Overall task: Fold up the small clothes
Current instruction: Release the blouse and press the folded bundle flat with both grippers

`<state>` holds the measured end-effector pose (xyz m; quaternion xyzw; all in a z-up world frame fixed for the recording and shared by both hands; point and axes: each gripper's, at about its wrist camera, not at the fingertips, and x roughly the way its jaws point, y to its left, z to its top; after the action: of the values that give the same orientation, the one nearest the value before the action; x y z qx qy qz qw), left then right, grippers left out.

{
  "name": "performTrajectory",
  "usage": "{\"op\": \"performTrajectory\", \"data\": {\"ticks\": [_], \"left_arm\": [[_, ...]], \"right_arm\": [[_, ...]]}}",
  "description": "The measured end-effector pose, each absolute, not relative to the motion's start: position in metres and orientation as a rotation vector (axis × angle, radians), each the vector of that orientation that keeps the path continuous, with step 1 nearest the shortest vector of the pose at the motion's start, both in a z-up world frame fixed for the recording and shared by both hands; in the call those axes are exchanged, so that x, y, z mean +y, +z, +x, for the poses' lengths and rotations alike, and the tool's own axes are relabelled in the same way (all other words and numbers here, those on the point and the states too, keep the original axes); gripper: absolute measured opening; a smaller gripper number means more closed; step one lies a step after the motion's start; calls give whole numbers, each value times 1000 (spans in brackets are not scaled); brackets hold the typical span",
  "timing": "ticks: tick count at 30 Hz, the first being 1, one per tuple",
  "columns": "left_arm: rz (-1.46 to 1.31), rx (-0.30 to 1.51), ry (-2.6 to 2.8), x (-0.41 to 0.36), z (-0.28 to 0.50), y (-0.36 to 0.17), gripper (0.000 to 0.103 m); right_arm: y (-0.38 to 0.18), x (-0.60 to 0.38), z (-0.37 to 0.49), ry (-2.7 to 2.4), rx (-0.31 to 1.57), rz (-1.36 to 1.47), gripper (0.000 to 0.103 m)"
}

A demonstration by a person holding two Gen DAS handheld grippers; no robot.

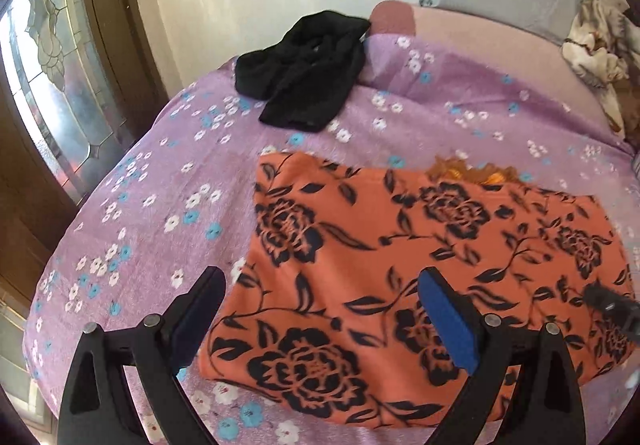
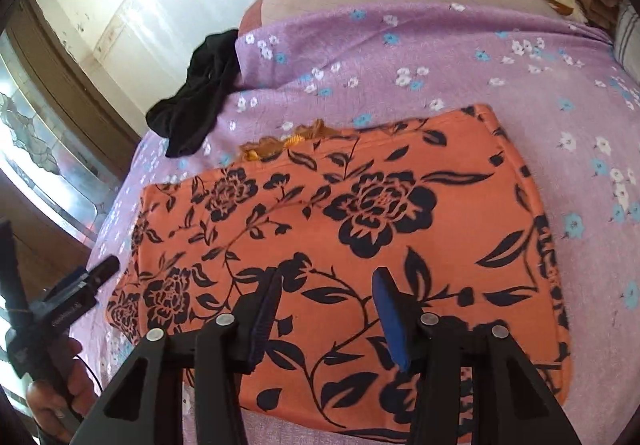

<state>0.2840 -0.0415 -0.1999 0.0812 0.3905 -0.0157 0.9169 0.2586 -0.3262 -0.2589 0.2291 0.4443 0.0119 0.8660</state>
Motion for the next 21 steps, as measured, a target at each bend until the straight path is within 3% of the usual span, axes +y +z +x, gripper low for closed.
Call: {"op": "performTrajectory", "data": {"ticks": [3, 7, 10, 18, 20, 21], "left_arm": [[187, 779, -61, -50, 285, -198, 97], [185, 774, -84, -54, 282, -198, 97], [183, 769, -84, -54, 282, -198, 97], [194, 754, -77, -57, 278, -197, 97], [194, 747, -77, -57, 274, -193, 97], [196, 741, -76, -57, 272, -191, 97]], "right_arm": [[-278, -325, 268, 3, 980, 493, 53], [-276, -317, 273, 16, 972, 474, 69], [-278, -313, 272, 15, 957, 469, 75], [-274, -314, 268, -3, 932, 486, 74], [-270, -311, 266, -13, 917, 463, 69], [-267, -310, 265, -11, 908, 456, 62]]}}
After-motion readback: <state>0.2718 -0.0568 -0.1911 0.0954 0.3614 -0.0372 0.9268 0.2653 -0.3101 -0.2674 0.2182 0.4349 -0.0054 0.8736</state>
